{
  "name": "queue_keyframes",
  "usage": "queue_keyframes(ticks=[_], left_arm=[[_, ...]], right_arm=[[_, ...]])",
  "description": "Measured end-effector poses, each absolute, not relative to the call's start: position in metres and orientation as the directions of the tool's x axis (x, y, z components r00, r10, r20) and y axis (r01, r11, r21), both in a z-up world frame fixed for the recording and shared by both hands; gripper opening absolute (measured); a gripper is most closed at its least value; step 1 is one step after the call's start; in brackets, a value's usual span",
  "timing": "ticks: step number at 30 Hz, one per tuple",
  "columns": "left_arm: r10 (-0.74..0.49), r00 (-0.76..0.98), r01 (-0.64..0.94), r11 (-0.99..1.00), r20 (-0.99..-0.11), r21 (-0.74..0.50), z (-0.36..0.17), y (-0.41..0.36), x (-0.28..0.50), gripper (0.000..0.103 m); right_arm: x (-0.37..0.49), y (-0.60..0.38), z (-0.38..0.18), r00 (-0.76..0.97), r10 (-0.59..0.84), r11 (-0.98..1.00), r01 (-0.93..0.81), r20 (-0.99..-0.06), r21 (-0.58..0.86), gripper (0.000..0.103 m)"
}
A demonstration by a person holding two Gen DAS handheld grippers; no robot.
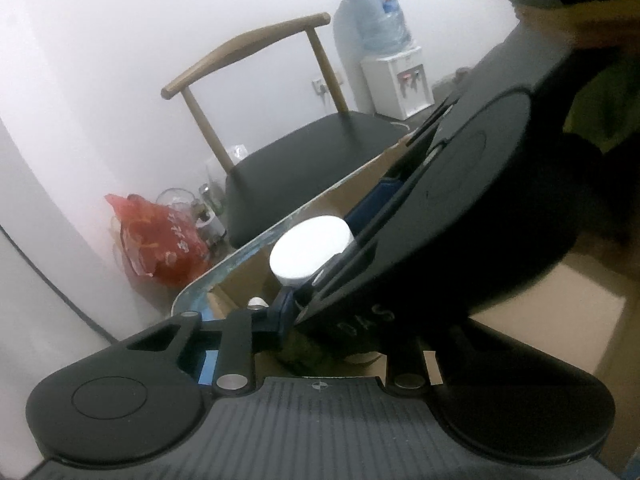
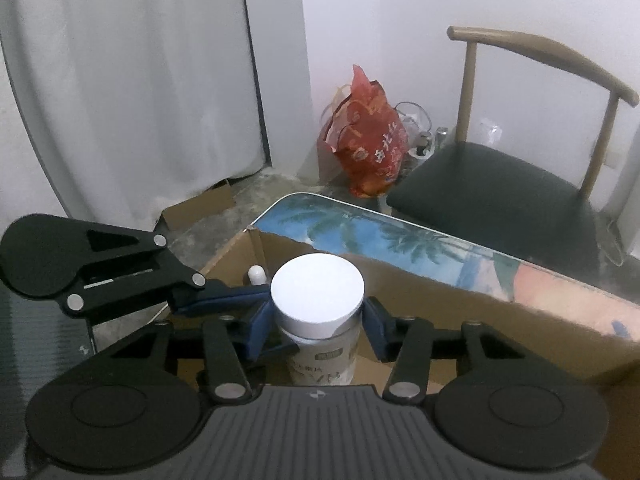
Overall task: Organize rigid objects
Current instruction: 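Carry the white bottle with the right gripper and lower it into the box, then open the right gripper beside the dropper bottle and withdraw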
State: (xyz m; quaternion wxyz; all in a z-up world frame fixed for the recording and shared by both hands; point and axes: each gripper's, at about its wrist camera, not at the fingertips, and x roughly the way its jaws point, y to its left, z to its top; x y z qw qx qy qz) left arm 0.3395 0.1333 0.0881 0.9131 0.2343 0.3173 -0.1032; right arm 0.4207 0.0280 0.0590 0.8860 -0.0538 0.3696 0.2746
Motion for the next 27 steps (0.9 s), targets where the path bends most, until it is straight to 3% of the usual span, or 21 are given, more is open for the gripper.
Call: queue_keyframes(ticks=[4, 9, 13, 15, 17, 21, 27], left_arm=[[-0.017, 0.768, 0.338, 0.861, -0.641, 0.381, 0.083, 0.134, 0.345, 0.031], [-0.004, 0.771, 0.343, 0.845, -0.637, 0.41, 0.089, 0.13, 0.326, 0.039], [0.011, 0.79, 0.317, 0.848, -0.613, 0.424, 0.099, 0.131, 0.304, 0.052], [0.017, 0.803, 0.297, 0.855, -0.595, 0.425, 0.105, 0.134, 0.29, 0.065], [0.03, 0.804, 0.278, 0.863, -0.594, 0.421, 0.112, 0.136, 0.275, 0.068], [0.045, 0.824, 0.246, 0.869, -0.565, 0.429, 0.126, 0.138, 0.242, 0.07], [-0.001, 0.854, 0.203, 0.921, -0.52, 0.332, 0.143, 0.14, 0.174, 0.07]], right_arm=[[0.422, 0.026, 0.056, 0.55, 0.454, 0.843, -0.52, -0.701, 0.139, 0.053], [0.411, 0.026, 0.06, 0.558, 0.424, 0.848, -0.52, -0.714, 0.097, 0.075], [0.4, 0.021, 0.066, 0.522, 0.434, 0.838, -0.533, -0.734, 0.116, 0.084], [0.391, 0.017, 0.071, 0.53, 0.428, 0.842, -0.529, -0.732, 0.109, 0.085], [0.382, 0.014, 0.078, 0.537, 0.429, 0.842, -0.529, -0.726, 0.107, 0.085], [0.363, 0.005, 0.095, 0.547, 0.452, 0.839, -0.529, -0.704, 0.127, 0.085], [0.325, -0.014, 0.121, 0.549, 0.498, 0.818, -0.554, -0.671, 0.154, 0.085]])
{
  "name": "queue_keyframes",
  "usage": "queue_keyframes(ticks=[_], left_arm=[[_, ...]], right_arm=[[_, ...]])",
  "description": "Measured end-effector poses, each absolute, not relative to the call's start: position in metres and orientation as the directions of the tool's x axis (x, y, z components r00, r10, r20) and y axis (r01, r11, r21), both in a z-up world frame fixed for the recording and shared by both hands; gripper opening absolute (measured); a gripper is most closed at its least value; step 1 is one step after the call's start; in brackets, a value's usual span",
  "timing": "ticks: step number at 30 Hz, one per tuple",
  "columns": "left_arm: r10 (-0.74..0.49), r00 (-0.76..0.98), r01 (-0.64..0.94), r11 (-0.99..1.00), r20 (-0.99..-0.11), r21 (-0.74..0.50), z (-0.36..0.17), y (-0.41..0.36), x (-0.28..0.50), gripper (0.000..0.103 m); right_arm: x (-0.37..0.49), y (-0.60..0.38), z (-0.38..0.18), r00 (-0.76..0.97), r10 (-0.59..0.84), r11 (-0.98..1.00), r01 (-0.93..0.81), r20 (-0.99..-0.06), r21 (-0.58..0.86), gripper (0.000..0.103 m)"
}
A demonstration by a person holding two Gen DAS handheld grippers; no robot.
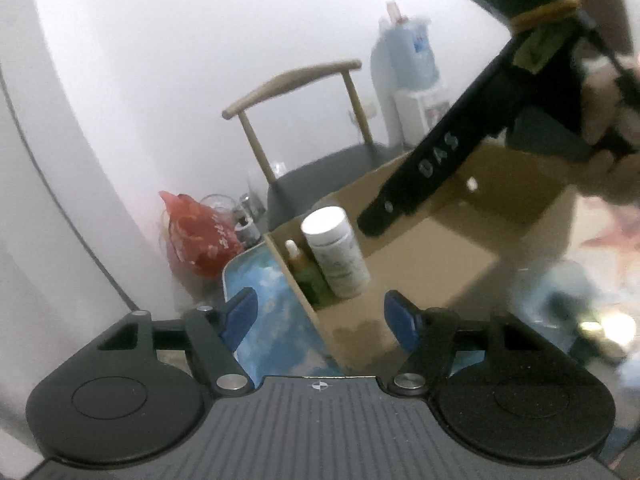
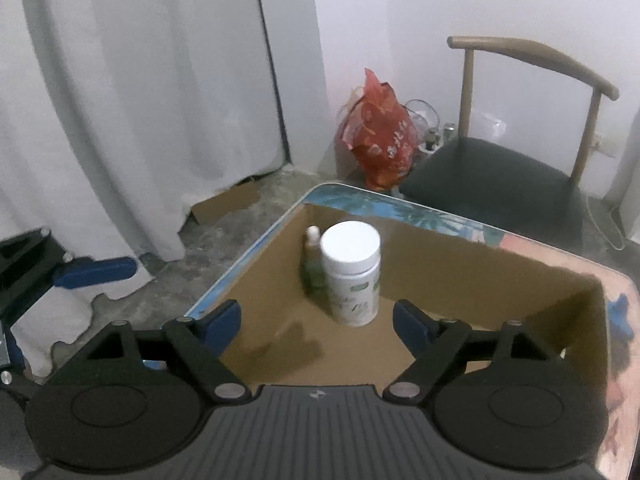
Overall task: Organize rigid objects
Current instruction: 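Open the right gripper beside the dropper bottle and withdraw, then close the right gripper around the dark green ball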
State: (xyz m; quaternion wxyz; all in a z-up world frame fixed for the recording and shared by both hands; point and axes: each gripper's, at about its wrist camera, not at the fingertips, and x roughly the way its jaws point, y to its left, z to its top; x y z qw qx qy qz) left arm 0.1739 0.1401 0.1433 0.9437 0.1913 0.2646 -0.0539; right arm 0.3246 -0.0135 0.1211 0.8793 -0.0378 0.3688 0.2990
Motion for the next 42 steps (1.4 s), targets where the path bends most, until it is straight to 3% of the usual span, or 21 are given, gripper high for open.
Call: queue_keyframes(ticks=[4, 11, 17, 20, 25, 27, 29, 32, 37, 39, 42], left_arm=[[-0.09, 0.887, 0.232, 0.935, -0.453, 0.269, 0.142, 0.128, 0.119, 0.07], [-0.261, 0.872, 0.304, 0.952, -0.414, 0.039, 0.115, 0.117, 0.057, 0.07], [-0.264, 0.858, 0.304, 0.952, -0.44, 0.021, 0.077, 0.107, 0.04, 0.071], [-0.266, 0.853, 0.282, 0.959, -0.45, -0.031, 0.061, 0.109, 0.039, 0.085], [-0.265, 0.837, 0.287, 0.958, -0.48, -0.028, 0.036, 0.102, 0.052, 0.088], [-0.239, 0.843, 0.268, 0.963, -0.483, -0.008, 0.028, 0.099, 0.057, 0.098], [-0.219, 0.847, 0.247, 0.969, -0.485, -0.006, 0.021, 0.098, 0.063, 0.1], [-0.24, 0.841, 0.252, 0.967, -0.485, -0.042, 0.013, 0.101, 0.07, 0.1], [-0.277, 0.829, 0.251, 0.961, -0.486, -0.119, 0.004, 0.11, 0.077, 0.092], [-0.326, 0.814, 0.277, 0.945, -0.48, -0.172, 0.002, 0.116, 0.077, 0.083], [-0.305, 0.823, 0.259, 0.952, -0.479, -0.161, 0.002, 0.117, 0.074, 0.083]], right_arm=[[0.289, -0.034, 0.138, 0.55, 0.548, 0.79, -0.588, -0.631, 0.173, 0.085], [0.219, -0.079, 0.145, 0.537, 0.61, 0.738, -0.652, -0.582, 0.172, 0.086], [0.167, -0.117, 0.123, 0.544, 0.638, 0.729, -0.654, -0.545, 0.201, 0.086], [0.151, -0.129, 0.104, 0.555, 0.636, 0.743, -0.629, -0.536, 0.229, 0.086], [0.136, -0.128, 0.072, 0.533, 0.639, 0.744, -0.611, -0.554, 0.27, 0.086], [0.133, -0.13, 0.064, 0.536, 0.651, 0.742, -0.599, -0.538, 0.301, 0.086], [0.133, -0.13, 0.059, 0.531, 0.654, 0.743, -0.584, -0.538, 0.327, 0.086], [0.133, -0.13, 0.054, 0.513, 0.666, 0.733, -0.582, -0.541, 0.351, 0.086], [0.133, -0.124, 0.056, 0.495, 0.673, 0.723, -0.598, -0.55, 0.346, 0.086], [0.133, -0.121, 0.055, 0.484, 0.68, 0.715, -0.604, -0.552, 0.352, 0.086], [0.134, -0.111, 0.051, 0.456, 0.695, 0.698, -0.614, -0.556, 0.369, 0.086]])
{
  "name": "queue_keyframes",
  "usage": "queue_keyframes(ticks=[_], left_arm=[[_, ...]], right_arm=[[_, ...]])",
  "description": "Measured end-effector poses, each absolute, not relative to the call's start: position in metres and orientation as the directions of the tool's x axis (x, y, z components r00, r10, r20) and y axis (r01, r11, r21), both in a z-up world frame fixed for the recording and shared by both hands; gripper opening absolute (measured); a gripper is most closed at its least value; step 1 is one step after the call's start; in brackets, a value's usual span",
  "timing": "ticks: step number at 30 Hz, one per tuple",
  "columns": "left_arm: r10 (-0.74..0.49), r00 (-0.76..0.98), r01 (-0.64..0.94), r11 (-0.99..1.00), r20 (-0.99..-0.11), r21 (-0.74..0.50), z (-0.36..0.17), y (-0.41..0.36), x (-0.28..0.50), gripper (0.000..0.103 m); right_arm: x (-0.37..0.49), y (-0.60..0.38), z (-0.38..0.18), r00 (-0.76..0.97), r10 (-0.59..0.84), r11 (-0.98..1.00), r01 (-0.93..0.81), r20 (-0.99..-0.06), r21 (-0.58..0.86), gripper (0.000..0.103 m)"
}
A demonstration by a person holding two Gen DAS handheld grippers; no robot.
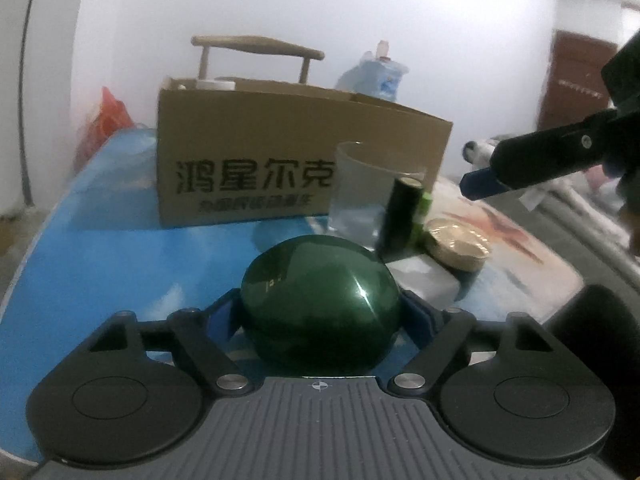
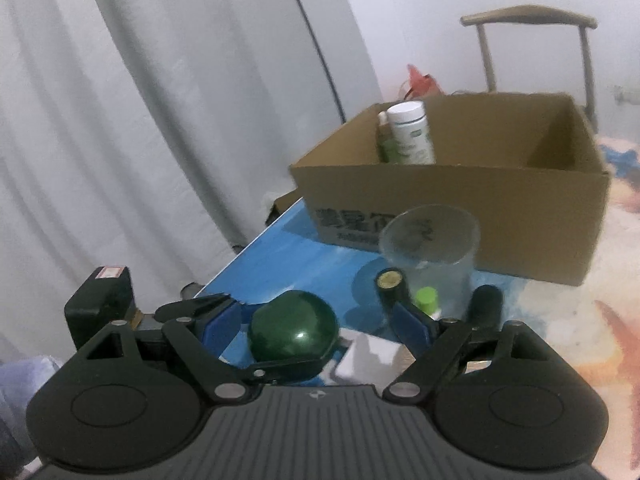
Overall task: Organize rigid objects
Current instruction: 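Close the right gripper around the dark green ball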
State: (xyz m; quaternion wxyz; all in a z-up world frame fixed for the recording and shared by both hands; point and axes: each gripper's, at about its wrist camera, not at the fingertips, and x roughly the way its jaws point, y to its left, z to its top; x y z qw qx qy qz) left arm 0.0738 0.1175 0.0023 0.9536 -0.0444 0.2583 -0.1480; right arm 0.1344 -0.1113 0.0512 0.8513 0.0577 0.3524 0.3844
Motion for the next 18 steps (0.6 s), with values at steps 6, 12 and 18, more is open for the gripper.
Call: queue_keyframes(ticks=[6, 12, 18], left_arm=[[-0.27, 0.836, 0.208, 0.962, -0.478, -0.178, 0.003, 0.136, 0.064, 0.083], [-0.274, 0.845, 0.211, 0.96, -0.46, -0.184, 0.002, 0.143, 0.051, 0.083], [-0.287, 0.846, 0.227, 0.957, -0.449, -0.183, 0.001, 0.146, 0.047, 0.083]], right_arm=[[0.134, -0.083, 0.041, 0.409, 0.706, 0.674, -0.639, -0.578, 0.371, 0.086], [0.14, -0.041, 0.03, 0.371, 0.701, 0.656, -0.67, -0.609, 0.346, 0.089], [0.147, -0.008, 0.011, 0.319, 0.654, 0.656, -0.691, -0.685, 0.304, 0.09]])
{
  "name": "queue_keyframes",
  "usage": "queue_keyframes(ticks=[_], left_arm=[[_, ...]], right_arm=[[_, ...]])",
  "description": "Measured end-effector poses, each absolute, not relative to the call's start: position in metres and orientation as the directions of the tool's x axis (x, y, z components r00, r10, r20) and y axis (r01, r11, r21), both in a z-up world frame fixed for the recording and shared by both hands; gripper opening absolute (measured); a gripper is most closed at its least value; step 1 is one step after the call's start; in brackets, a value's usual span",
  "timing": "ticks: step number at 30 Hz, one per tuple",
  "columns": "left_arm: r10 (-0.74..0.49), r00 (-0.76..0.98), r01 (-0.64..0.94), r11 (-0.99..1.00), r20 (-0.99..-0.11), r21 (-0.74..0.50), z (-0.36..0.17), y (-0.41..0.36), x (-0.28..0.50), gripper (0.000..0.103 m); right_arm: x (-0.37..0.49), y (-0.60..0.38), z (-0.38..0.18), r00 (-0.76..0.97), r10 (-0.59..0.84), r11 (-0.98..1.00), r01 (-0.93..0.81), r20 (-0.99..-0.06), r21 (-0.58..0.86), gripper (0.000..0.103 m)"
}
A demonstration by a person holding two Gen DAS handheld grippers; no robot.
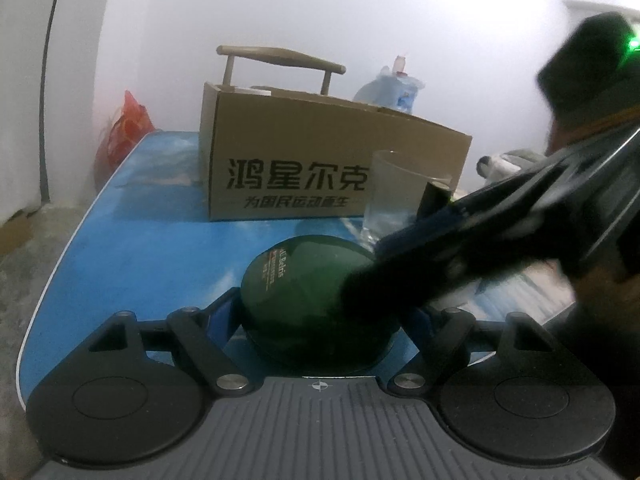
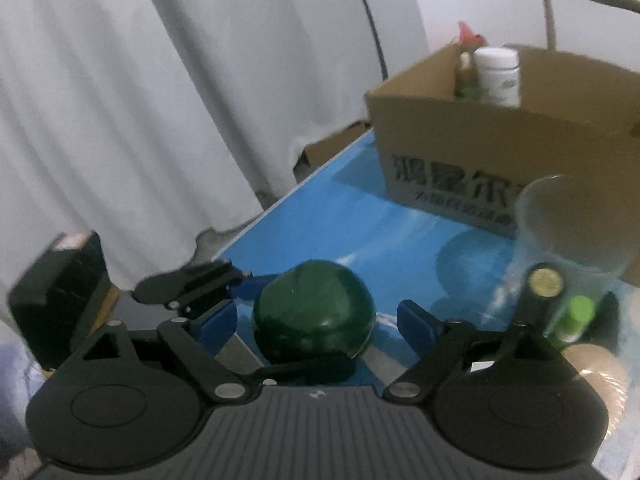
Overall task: Organize rigid objects
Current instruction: 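Close the right gripper around the dark green ball, then carry the green ball with the right gripper down into the box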
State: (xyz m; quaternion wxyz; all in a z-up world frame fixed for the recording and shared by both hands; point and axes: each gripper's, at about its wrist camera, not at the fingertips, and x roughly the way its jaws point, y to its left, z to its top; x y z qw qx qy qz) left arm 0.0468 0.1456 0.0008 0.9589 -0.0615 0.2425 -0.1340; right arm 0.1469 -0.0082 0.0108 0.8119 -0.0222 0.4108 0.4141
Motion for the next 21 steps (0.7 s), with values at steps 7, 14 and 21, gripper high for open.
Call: queue_keyframes(ticks=[7, 14, 21], left_arm=[[-0.295, 0.846, 0.233, 0.954, -0.444, -0.189, 0.0, 0.148, 0.045, 0.083], [-0.286, 0.846, 0.228, 0.957, -0.449, -0.18, 0.008, 0.145, 0.043, 0.082], [-0.268, 0.87, 0.234, 0.963, -0.415, -0.132, 0.069, 0.145, 0.059, 0.082]], right_arm=[[0.155, 0.007, -0.007, 0.257, 0.654, 0.625, -0.713, -0.711, 0.318, 0.084], [0.152, 0.008, -0.003, 0.258, 0.66, 0.62, -0.717, -0.705, 0.318, 0.084], [0.165, 0.0, 0.055, 0.276, 0.706, 0.595, -0.731, -0.653, 0.334, 0.085]])
